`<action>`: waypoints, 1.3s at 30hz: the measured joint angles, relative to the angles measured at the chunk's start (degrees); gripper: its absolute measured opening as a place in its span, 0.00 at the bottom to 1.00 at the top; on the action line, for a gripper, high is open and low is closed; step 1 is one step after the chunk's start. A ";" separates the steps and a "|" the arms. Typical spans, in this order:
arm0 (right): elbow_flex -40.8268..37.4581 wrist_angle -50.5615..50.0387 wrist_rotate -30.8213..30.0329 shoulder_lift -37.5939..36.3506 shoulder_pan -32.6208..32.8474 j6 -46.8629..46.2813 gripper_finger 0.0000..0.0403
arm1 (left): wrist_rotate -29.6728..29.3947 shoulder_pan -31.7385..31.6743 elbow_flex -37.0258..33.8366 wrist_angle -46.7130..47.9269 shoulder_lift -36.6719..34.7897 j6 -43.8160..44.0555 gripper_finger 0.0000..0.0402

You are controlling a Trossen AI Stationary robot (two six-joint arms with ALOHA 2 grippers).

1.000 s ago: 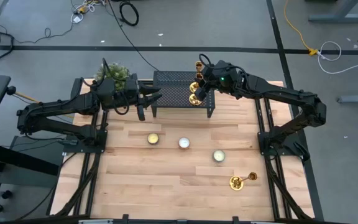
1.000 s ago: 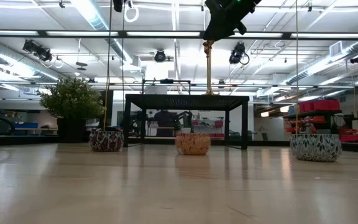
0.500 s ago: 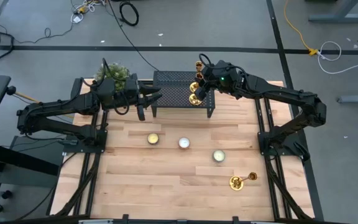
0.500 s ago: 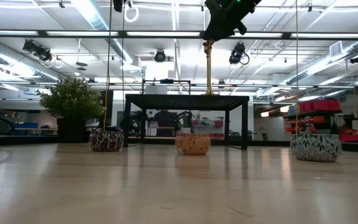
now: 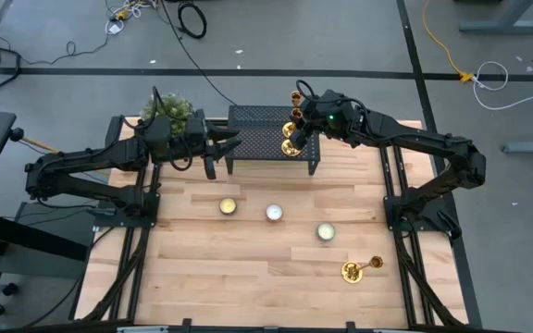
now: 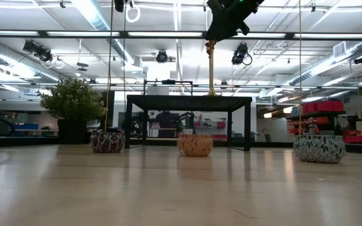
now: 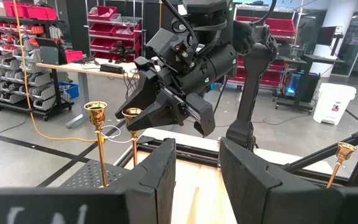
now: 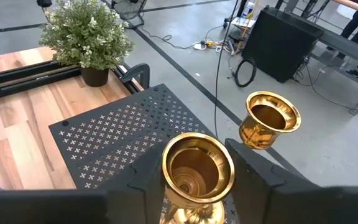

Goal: Pick & Place candle stick holders
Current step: Put the top gold candle holder on the shelf aligned with the other gold candle holder, then move the patterned blue scented candle to the middle left of the table

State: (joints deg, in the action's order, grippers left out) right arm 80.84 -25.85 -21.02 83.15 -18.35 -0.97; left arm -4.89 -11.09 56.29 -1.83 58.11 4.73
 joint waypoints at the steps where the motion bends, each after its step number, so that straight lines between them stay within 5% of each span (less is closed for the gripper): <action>1: 0.00 0.00 0.00 0.00 0.02 0.00 0.39 | 0.00 0.00 0.00 -0.01 0.00 0.00 0.32; 25: 0.00 -0.68 0.48 -1.36 0.02 1.68 0.70 | 0.01 0.02 0.00 -0.02 0.00 0.02 0.32; 39: 0.00 -9.79 0.48 -10.04 0.48 1.44 0.72 | 0.17 0.01 0.00 -0.07 0.00 0.02 0.32</action>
State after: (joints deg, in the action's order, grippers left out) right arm 80.84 -35.63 -20.53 73.12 -17.87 0.47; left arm -4.72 -11.08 56.29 -1.89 58.11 4.75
